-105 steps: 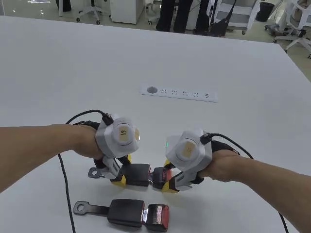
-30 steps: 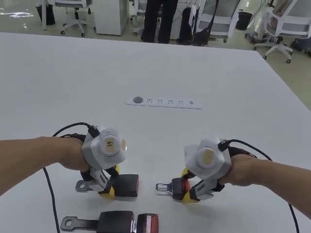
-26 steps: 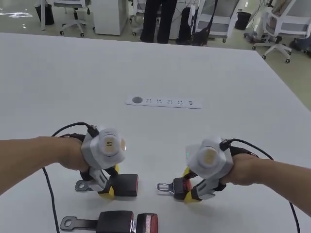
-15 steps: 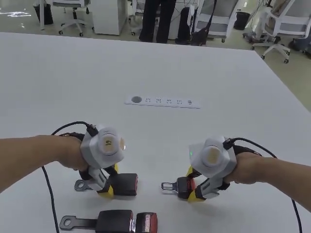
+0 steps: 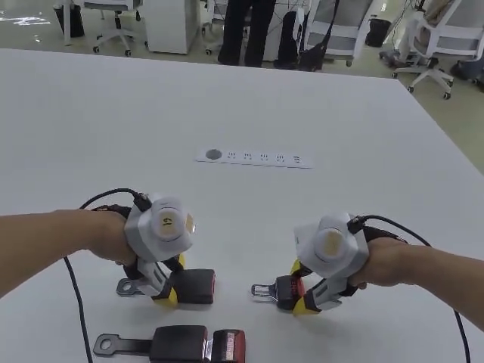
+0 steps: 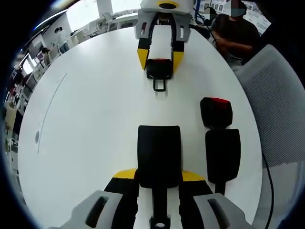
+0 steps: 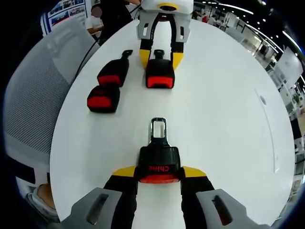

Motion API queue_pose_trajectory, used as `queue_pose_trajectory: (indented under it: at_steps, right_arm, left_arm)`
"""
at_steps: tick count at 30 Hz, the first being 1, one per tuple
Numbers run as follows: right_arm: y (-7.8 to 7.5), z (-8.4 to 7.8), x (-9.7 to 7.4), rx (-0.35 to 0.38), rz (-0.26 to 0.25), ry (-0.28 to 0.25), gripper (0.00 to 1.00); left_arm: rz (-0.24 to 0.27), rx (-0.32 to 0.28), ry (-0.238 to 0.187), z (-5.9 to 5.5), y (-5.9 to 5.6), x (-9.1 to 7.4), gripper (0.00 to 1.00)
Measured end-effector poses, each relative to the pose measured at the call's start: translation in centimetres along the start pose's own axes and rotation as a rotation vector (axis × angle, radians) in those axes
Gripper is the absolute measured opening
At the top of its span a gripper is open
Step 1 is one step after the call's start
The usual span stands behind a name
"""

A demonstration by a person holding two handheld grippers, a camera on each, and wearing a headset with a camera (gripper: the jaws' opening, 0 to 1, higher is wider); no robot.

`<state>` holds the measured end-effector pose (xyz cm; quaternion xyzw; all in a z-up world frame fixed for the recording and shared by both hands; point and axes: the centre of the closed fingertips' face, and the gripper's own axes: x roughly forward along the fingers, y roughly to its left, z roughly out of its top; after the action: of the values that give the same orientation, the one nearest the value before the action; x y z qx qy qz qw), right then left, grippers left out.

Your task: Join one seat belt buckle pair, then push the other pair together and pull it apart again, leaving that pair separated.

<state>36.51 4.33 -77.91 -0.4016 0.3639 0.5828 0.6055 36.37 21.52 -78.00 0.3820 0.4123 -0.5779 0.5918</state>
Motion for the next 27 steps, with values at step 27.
queue_pose_trajectory:
  at_steps: [27]
  right_arm:
    - [-0.1,-0.4,-1.1,0.001,-0.054,-0.030,0.56]
  left_arm:
    - [0.024,-0.043,-0.022,-0.8,-0.3,-0.5,0.43]
